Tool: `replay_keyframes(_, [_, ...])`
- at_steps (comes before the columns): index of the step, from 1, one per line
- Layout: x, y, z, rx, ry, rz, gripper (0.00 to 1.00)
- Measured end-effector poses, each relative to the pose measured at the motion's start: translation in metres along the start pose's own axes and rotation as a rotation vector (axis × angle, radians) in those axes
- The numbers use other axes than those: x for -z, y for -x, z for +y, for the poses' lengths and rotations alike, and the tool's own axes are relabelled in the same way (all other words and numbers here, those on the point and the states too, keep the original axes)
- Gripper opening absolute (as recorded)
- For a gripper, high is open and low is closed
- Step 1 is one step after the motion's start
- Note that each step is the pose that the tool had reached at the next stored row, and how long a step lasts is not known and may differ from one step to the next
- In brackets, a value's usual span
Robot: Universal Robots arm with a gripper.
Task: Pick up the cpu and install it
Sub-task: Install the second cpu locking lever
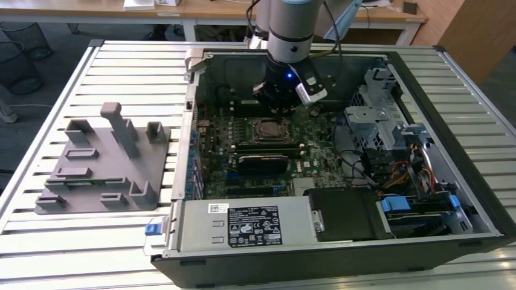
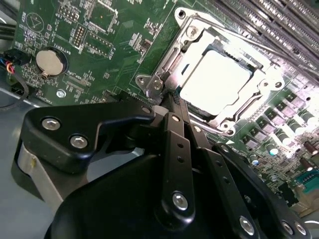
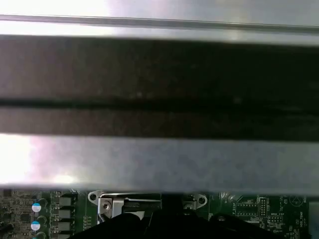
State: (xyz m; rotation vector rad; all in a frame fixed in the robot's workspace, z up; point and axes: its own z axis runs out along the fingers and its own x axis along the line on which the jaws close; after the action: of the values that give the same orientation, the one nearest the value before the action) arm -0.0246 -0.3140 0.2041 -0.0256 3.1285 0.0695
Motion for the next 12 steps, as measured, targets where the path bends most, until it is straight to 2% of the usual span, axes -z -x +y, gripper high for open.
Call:
replay_keyframes(4, [0.0018,0.0004,-0.0013,0.0,-0.0001,0.0004,0.11])
replay_keyframes(7, [0.014,0.0006,-0.0008,0.0,-0.0001,0.0031,0.11])
replay_keyframes(12, [0.0272,0.0008,-0.0001,0.0,0.0003,0.0036,0.11])
